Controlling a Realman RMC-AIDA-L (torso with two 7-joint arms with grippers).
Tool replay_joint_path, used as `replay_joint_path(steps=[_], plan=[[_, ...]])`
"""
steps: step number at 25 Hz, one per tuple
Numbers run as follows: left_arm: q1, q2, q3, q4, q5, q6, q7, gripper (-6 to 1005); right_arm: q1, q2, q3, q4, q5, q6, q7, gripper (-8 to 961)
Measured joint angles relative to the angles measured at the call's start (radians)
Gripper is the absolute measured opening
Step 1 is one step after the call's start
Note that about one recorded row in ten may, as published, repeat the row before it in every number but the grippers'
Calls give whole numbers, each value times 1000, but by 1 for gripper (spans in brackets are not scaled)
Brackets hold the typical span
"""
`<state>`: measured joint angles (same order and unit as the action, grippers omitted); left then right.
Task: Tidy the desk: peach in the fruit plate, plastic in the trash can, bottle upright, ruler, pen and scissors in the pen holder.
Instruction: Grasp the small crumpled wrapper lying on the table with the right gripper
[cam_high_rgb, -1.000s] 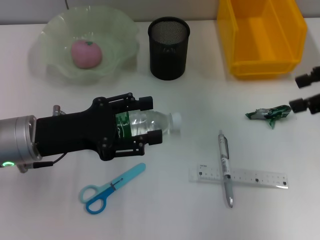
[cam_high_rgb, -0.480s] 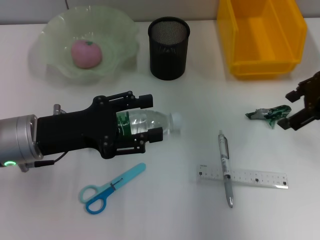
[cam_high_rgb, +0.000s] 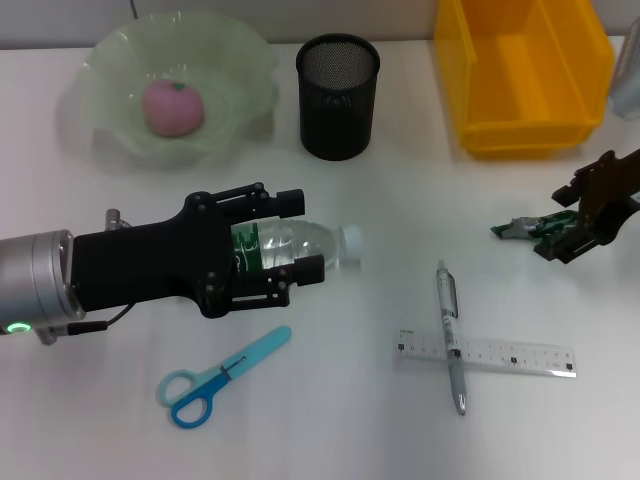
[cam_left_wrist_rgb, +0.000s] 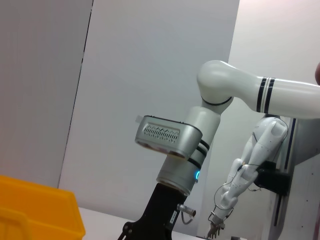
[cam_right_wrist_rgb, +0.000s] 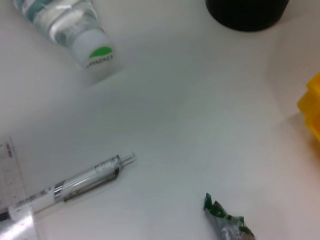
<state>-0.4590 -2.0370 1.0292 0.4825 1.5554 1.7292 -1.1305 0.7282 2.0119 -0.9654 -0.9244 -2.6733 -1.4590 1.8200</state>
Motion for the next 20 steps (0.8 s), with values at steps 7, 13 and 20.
replay_joint_path(steps=[7,13,20], plan=[[0,2,-2,0,0,-2,-6,768,24,4,-10,64,-8,60,-11,811],[1,3,-2,3,0,-4,-7,769,26,21,-10,80,-48,104,-12,784],[2,3,-2,7,-2,0,-9,769,20,25,-5,73,-50,115,-12,465]])
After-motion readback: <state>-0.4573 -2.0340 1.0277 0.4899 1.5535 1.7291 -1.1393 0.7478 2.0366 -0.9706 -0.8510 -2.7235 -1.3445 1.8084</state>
